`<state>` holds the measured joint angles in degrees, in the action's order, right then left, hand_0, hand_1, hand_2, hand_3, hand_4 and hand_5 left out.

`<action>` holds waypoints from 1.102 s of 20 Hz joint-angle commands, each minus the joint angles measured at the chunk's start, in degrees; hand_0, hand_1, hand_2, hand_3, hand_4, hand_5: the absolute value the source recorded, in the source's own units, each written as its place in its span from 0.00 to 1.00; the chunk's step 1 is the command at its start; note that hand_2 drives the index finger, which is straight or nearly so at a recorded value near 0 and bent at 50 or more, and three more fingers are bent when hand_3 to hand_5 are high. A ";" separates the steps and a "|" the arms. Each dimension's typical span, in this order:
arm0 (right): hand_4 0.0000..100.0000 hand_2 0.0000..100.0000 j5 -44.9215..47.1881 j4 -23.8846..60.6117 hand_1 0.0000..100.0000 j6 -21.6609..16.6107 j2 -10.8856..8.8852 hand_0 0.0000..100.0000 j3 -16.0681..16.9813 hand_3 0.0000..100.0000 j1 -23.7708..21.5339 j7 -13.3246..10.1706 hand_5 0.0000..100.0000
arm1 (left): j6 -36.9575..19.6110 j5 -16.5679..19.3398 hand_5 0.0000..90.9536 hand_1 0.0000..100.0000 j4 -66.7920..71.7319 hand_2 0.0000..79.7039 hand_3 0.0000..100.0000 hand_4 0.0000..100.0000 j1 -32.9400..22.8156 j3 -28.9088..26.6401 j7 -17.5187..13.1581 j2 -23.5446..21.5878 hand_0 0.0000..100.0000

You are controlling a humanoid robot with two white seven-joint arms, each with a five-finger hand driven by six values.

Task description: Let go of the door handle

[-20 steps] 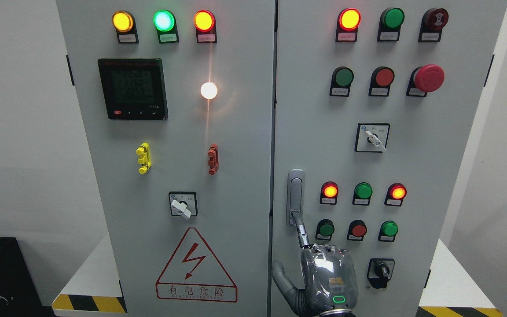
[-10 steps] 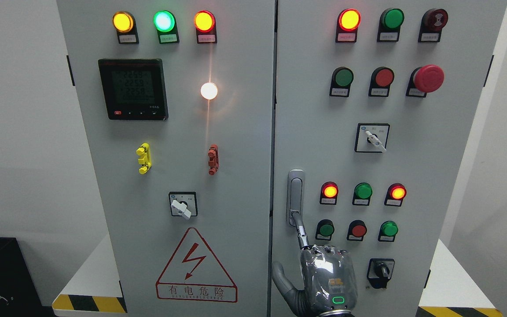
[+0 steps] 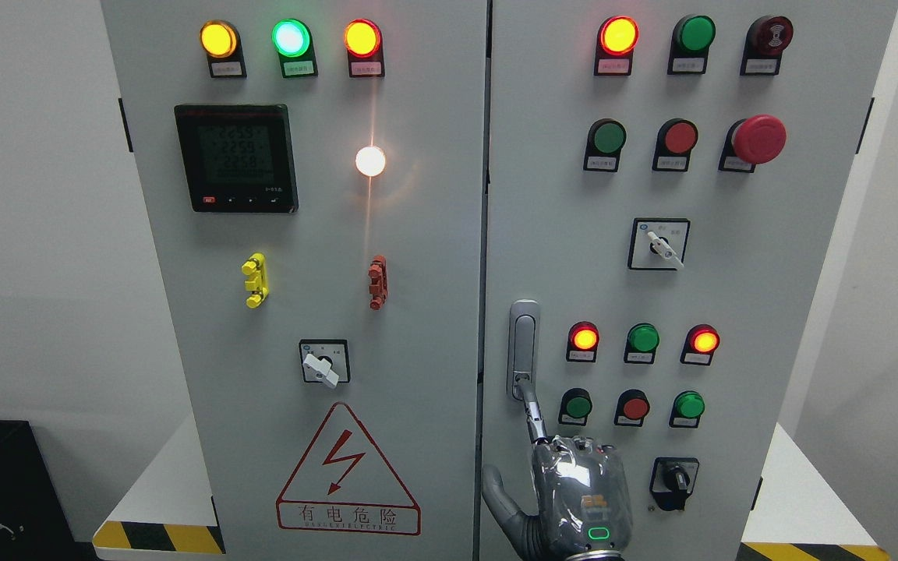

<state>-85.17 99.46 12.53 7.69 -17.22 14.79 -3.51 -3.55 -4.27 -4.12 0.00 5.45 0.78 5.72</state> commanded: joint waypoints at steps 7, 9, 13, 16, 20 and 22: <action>1.00 0.07 -0.08 -0.15 0.24 0.04 -0.04 0.44 -0.01 1.00 -0.38 0.09 1.00 | -0.05 -0.04 0.00 0.56 -0.01 0.00 0.00 0.00 -0.97 0.00 0.01 0.00 0.12; 1.00 0.07 -0.08 -0.15 0.24 0.04 -0.04 0.44 -0.01 1.00 -0.47 0.09 1.00 | -0.05 -0.04 0.00 0.56 -0.01 0.00 0.00 0.00 -0.97 0.00 0.01 0.00 0.12; 1.00 0.07 -0.08 -0.15 0.24 0.04 -0.04 0.44 -0.01 1.00 -0.47 0.09 1.00 | -0.05 -0.03 0.00 0.56 -0.01 0.00 0.00 0.00 -0.97 0.00 0.01 0.00 0.12; 1.00 0.07 -0.08 -0.15 0.24 0.04 -0.04 0.44 -0.01 1.00 -0.47 0.09 1.00 | -0.05 -0.04 0.00 0.56 -0.01 0.00 0.00 0.00 -0.97 0.00 0.01 0.00 0.12; 1.00 0.07 -0.08 -0.15 0.24 0.04 0.04 0.44 -0.01 1.00 -0.55 0.09 1.00 | -0.05 -0.03 0.00 0.56 -0.01 0.00 0.00 0.00 -0.97 0.00 0.01 0.00 0.12; 1.00 0.07 -0.08 -0.15 0.24 0.04 0.04 0.44 -0.01 1.00 -0.55 0.09 1.00 | -0.05 -0.04 0.00 0.56 -0.01 0.00 0.00 0.00 -0.97 0.00 0.01 0.00 0.12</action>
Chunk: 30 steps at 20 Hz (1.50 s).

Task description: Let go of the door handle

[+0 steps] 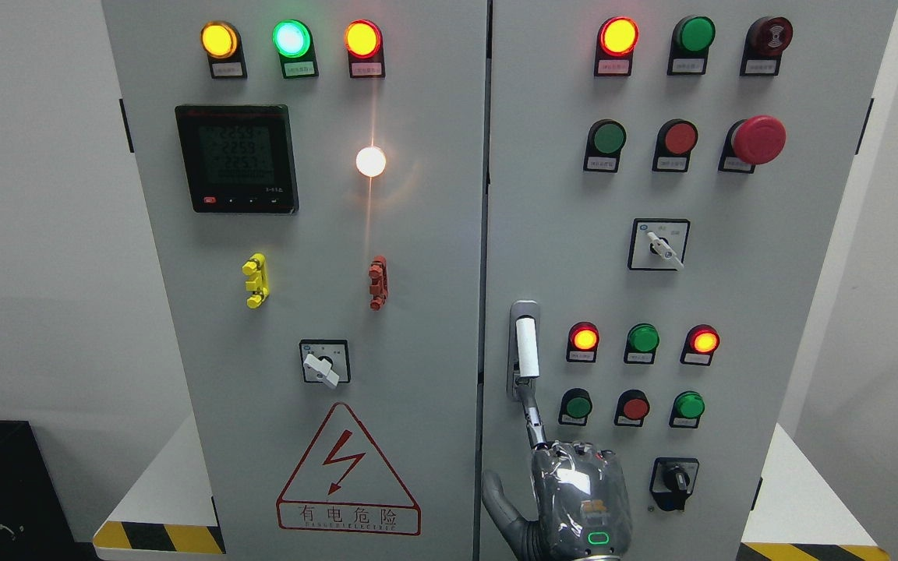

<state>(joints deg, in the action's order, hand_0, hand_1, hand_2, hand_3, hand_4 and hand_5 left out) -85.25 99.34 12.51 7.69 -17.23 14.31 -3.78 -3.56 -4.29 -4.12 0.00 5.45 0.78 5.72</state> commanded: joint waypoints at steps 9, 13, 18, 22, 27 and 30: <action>1.00 0.07 0.00 -0.03 0.24 0.06 -0.04 0.44 0.00 1.00 -0.43 0.35 1.00 | -0.05 -0.02 0.00 0.56 -0.01 0.00 0.00 0.00 -0.97 0.00 0.01 0.00 0.12; 1.00 0.07 0.00 -0.03 0.24 0.06 -0.04 0.44 0.00 1.00 -0.43 0.35 1.00 | -0.05 0.07 0.00 0.56 -0.01 0.00 0.00 0.00 -0.97 0.00 0.01 0.00 0.12; 1.00 0.07 0.00 0.15 0.24 0.06 -0.04 0.44 -0.09 1.00 -0.43 0.35 1.00 | -0.05 0.07 0.00 0.56 -0.01 0.00 0.00 0.00 -0.97 0.00 0.01 0.00 0.12; 1.00 0.08 0.09 0.32 0.24 0.06 -0.04 0.44 -0.18 1.00 -0.43 0.35 1.00 | -0.05 -0.02 0.00 0.56 -0.01 0.00 0.00 0.00 -0.97 0.00 0.01 0.00 0.12; 1.00 0.09 0.00 0.50 0.24 0.06 -0.04 0.44 -0.18 1.00 -0.34 0.35 1.00 | -0.05 0.07 0.00 0.56 -0.01 0.00 0.00 0.00 -0.97 0.00 0.01 0.00 0.12; 1.00 0.09 0.09 0.59 0.24 0.06 -0.04 0.44 -0.18 1.00 -0.34 0.35 1.00 | -0.05 0.07 0.00 0.56 -0.01 0.00 0.00 0.00 -0.97 0.00 0.01 0.00 0.12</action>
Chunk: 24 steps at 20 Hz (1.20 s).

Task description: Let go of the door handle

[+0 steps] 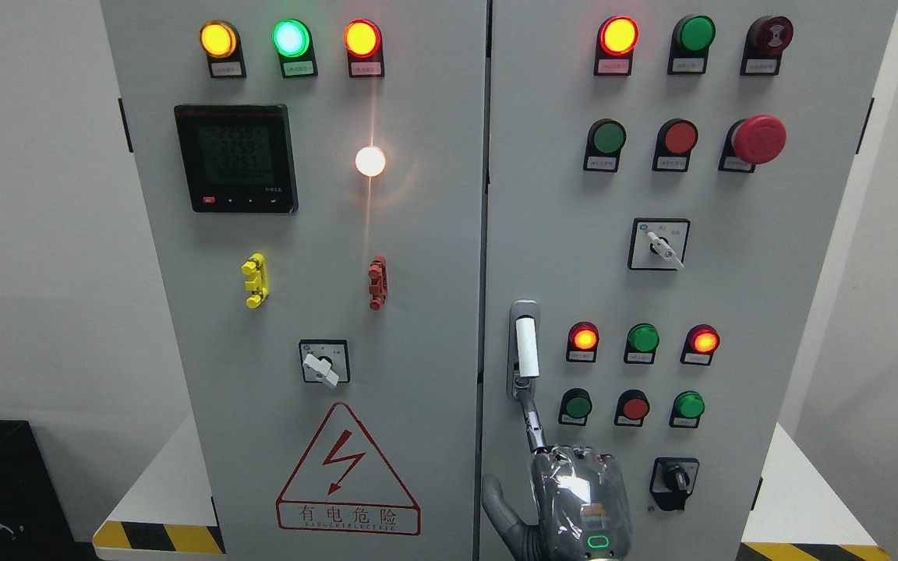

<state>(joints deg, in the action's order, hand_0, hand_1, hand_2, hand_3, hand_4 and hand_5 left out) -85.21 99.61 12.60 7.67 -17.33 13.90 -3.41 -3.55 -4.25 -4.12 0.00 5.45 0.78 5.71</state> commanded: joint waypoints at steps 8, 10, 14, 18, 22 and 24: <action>1.00 0.10 -0.05 0.85 0.25 -0.12 -0.02 0.44 -0.08 1.00 0.34 -0.01 1.00 | -0.05 -0.05 0.00 0.56 -0.01 0.00 0.00 0.00 -0.97 0.00 0.01 0.00 0.12; 1.00 0.10 -0.05 1.02 0.25 -0.12 -0.02 0.44 -0.08 1.00 0.34 0.07 1.00 | -0.05 -0.05 0.00 0.56 -0.01 0.00 0.00 0.00 -0.97 0.00 0.01 0.00 0.12; 1.00 0.10 -0.05 1.29 0.25 -0.12 -0.02 0.44 -0.08 1.00 0.34 0.07 1.00 | -0.05 -0.05 0.00 0.56 -0.01 0.00 0.00 0.00 -0.97 0.00 0.01 0.00 0.12; 1.00 0.10 -0.05 1.37 0.25 -0.12 -0.02 0.44 -0.16 1.00 0.43 0.07 1.00 | -0.05 -0.05 0.00 0.56 -0.01 0.00 0.00 0.00 -0.97 0.00 0.01 0.00 0.12; 1.00 0.10 -0.14 1.90 0.25 -0.12 -0.11 0.43 -0.16 1.00 0.43 -0.01 1.00 | -0.05 0.03 0.00 0.56 0.08 0.00 0.00 0.00 -0.97 0.00 0.01 0.00 0.12; 1.00 0.10 -0.14 2.08 0.25 -0.21 -0.11 0.43 -0.16 1.00 0.43 0.07 1.00 | -0.05 -0.05 0.00 0.56 0.08 0.00 0.00 0.00 -0.97 0.00 0.01 0.00 0.12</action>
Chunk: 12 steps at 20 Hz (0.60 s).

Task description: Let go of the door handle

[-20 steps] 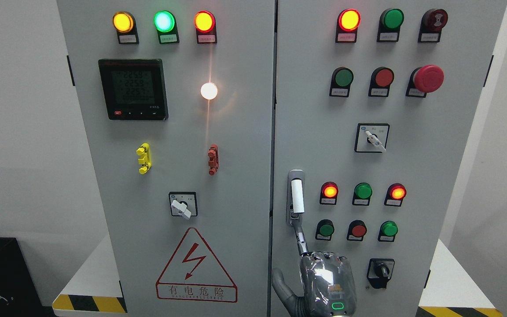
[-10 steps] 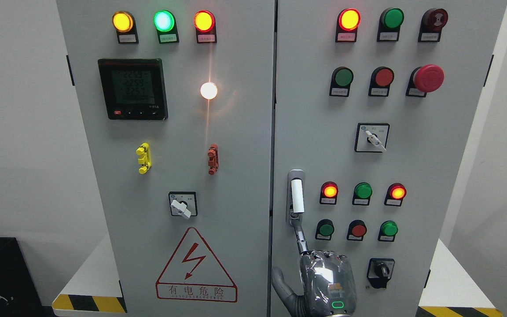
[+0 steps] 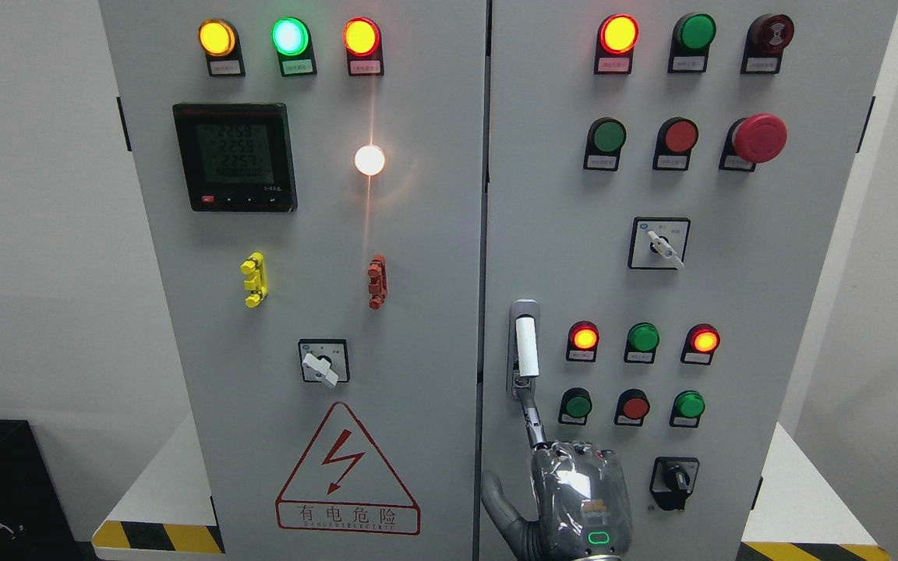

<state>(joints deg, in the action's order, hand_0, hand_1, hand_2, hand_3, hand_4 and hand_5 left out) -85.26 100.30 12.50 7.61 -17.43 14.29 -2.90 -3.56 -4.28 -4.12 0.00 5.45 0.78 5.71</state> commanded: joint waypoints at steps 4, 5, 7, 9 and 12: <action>1.00 0.10 -0.08 1.57 0.25 -0.11 -0.05 0.43 -0.06 1.00 0.39 -0.53 1.00 | -0.05 -0.03 0.00 0.56 0.08 0.00 0.00 0.00 -0.97 0.00 0.01 0.00 0.12; 1.00 0.10 -0.08 1.57 0.25 -0.11 -0.05 0.43 -0.06 1.00 0.48 -0.53 1.00 | -0.05 -0.03 0.00 0.56 -0.01 0.00 0.00 0.00 -0.97 0.00 0.01 0.00 0.12; 1.00 0.10 -0.08 1.56 0.25 -0.11 -0.05 0.43 -0.06 1.00 0.83 -0.44 1.00 | -0.05 -0.03 0.00 0.56 -0.01 0.00 0.00 0.00 -0.97 0.00 0.01 0.00 0.12; 1.00 0.10 -0.08 1.56 0.25 -0.11 -0.05 0.43 -0.06 1.00 0.92 -0.45 1.00 | -0.05 -0.03 0.00 0.56 -0.01 0.00 0.00 0.00 -0.97 0.00 0.01 0.00 0.12; 1.00 0.10 -0.08 1.57 0.25 -0.11 -0.05 0.43 -0.06 1.00 0.92 -0.45 1.00 | -0.05 0.06 0.00 0.56 -0.01 0.00 0.00 0.00 -0.97 0.00 0.01 0.00 0.12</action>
<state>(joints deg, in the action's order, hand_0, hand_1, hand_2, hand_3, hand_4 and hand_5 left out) -85.33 99.58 12.39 7.57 -17.47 14.93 -3.38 -3.56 -4.28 -4.12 0.00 5.45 0.78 5.71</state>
